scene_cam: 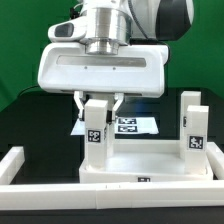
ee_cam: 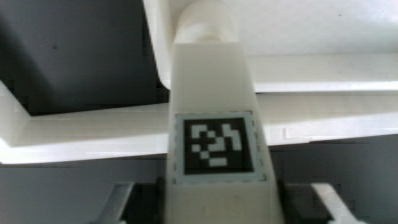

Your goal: Assemble desk

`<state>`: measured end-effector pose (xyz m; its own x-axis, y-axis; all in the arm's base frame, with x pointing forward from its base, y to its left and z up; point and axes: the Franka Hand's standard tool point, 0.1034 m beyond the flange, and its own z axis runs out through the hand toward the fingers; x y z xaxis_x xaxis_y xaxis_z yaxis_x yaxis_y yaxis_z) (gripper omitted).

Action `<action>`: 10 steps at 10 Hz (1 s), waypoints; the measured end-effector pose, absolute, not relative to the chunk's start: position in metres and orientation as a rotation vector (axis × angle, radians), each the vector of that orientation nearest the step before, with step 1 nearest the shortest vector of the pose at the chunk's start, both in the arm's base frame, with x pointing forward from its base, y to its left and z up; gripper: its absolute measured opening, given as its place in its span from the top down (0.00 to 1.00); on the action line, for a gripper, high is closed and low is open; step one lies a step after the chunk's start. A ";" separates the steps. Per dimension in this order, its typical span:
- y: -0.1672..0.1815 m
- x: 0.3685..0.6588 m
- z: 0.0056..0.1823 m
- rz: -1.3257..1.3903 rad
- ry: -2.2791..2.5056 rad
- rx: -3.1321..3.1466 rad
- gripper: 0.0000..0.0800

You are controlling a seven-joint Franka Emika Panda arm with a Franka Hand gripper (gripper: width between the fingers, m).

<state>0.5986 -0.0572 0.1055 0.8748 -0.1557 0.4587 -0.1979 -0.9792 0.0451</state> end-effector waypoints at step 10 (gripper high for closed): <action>-0.058 0.598 0.105 0.709 -0.280 2.954 0.19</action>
Offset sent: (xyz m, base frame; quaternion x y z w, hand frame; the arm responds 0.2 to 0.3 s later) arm 0.0000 0.0000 0.0000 0.0000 0.0000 0.0000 1.0000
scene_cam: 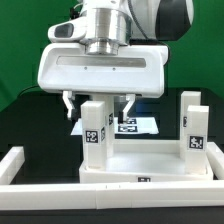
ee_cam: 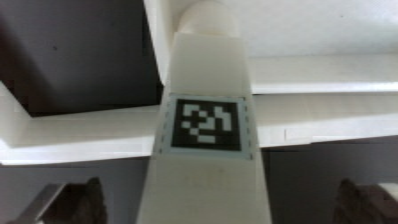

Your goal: Assemble desk

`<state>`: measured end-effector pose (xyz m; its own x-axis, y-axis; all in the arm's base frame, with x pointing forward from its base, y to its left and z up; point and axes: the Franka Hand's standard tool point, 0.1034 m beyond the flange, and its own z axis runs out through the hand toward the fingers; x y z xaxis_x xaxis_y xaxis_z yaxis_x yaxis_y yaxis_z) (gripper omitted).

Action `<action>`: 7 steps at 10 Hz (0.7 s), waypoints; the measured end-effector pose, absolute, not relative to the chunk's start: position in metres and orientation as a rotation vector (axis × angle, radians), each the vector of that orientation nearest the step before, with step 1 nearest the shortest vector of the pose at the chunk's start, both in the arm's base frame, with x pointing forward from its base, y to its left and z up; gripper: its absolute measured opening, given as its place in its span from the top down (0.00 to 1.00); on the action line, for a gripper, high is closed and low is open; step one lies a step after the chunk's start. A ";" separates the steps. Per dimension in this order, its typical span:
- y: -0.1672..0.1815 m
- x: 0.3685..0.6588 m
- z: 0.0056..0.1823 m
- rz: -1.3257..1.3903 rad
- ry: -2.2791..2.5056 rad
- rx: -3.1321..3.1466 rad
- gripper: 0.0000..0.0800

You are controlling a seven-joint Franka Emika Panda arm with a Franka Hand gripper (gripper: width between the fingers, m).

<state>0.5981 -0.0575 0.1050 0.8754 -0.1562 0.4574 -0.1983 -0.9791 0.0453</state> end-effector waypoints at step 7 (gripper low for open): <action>-0.059 0.597 0.128 0.405 -0.384 3.130 0.19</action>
Offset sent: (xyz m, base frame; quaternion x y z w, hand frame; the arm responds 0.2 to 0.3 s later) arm 0.0008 -0.0018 0.0384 0.0336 -0.1085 0.0157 0.9934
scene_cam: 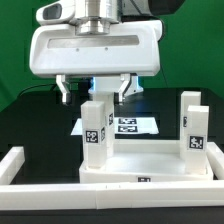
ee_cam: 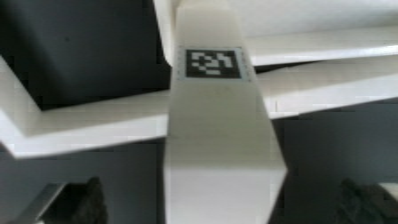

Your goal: Assemble desk

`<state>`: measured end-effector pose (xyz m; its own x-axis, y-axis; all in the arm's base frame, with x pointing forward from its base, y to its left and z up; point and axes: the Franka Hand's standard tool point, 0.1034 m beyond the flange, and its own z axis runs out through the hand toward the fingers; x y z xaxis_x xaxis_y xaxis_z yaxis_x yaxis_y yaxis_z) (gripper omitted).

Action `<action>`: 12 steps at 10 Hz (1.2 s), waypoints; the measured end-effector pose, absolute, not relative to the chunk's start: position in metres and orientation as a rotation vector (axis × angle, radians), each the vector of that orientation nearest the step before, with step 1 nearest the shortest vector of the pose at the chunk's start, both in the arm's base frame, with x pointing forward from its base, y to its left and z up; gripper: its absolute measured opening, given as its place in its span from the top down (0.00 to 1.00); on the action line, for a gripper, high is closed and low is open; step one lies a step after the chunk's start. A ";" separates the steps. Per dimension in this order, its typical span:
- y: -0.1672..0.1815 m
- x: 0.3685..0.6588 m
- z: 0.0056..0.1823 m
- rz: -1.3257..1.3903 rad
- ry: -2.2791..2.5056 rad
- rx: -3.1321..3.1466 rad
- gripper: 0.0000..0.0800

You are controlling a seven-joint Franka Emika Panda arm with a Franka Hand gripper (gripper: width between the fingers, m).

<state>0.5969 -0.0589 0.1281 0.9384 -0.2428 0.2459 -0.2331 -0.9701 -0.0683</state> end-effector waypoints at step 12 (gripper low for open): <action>-0.063 0.606 0.113 -0.036 0.760 -2.939 0.64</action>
Offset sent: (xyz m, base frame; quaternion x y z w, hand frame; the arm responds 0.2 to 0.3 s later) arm 0.0075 0.0014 -0.0057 -0.0163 -0.1889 -0.0012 0.9819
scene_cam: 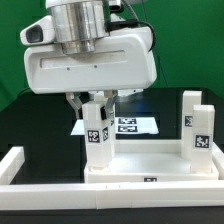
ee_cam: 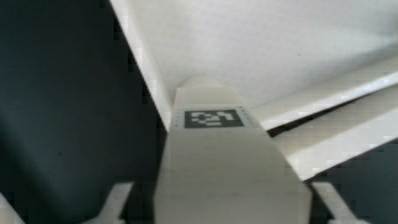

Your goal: Assemble desk

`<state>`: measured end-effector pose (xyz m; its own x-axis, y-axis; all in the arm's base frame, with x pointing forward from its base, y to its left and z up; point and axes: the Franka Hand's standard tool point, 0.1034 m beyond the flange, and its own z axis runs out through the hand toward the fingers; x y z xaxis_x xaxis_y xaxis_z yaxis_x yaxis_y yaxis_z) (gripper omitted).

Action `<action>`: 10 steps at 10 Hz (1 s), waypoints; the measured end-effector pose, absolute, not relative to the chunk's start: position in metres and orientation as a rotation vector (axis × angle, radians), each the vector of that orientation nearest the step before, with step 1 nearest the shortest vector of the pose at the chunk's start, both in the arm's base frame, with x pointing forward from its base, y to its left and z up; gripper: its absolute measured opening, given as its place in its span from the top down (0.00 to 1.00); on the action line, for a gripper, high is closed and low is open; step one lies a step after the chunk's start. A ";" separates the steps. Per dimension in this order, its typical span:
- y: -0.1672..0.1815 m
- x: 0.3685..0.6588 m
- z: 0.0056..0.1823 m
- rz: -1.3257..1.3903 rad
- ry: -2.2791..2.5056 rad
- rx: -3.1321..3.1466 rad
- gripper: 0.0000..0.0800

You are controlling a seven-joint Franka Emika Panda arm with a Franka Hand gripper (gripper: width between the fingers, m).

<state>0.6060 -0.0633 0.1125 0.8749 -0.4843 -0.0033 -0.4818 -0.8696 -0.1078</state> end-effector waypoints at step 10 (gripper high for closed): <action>-0.050 0.619 0.111 -0.009 2.109 -2.067 0.64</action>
Offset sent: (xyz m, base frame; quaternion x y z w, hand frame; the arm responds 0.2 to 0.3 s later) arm 0.0055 -0.0048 -0.0001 0.0091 0.0407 0.3088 0.9502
